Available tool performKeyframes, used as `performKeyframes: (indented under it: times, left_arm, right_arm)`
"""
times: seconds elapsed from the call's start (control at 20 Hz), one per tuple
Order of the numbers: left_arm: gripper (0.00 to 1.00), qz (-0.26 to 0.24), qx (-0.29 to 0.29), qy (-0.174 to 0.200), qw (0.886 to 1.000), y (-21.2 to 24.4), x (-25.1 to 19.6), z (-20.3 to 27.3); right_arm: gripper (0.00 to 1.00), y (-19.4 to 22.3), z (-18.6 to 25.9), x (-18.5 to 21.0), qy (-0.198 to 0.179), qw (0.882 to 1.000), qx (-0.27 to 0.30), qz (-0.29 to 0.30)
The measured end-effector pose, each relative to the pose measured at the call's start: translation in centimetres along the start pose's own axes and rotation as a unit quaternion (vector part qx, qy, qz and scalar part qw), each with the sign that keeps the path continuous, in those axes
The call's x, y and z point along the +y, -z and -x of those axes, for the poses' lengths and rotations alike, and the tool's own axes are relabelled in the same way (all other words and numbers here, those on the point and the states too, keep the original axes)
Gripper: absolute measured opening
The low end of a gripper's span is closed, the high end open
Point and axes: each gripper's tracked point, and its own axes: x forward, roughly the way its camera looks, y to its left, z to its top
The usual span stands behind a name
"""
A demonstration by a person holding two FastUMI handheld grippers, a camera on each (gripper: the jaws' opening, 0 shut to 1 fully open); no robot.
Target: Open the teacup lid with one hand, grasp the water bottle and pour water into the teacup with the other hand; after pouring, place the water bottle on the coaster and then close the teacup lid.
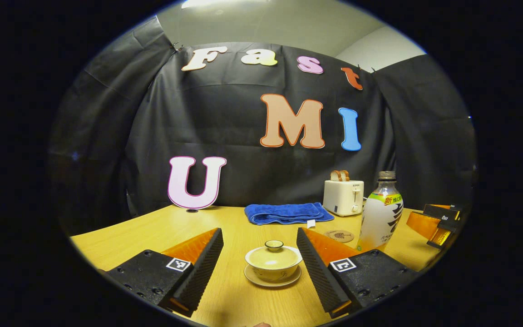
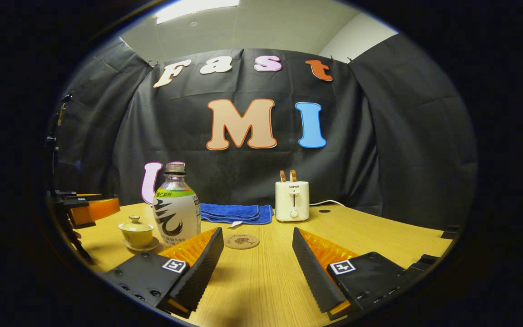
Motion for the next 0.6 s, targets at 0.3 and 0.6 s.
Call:
performKeyframes:
  times: [0.3,0.6]
  left_arm:
    - [0.95,-0.012,0.015,0.032,0.999,0.5,-1.4,-1.4]
    - [0.94,-0.019,0.087,0.059,0.994,3.2,-2.2,-3.6]
  right_arm:
    - [0.94,0.2,-0.1,0.8,-0.018,1.0,0.007,-0.001]
    - [0.98,0.4,-0.4,0.7,-0.015,1.0,0.011,-0.001]
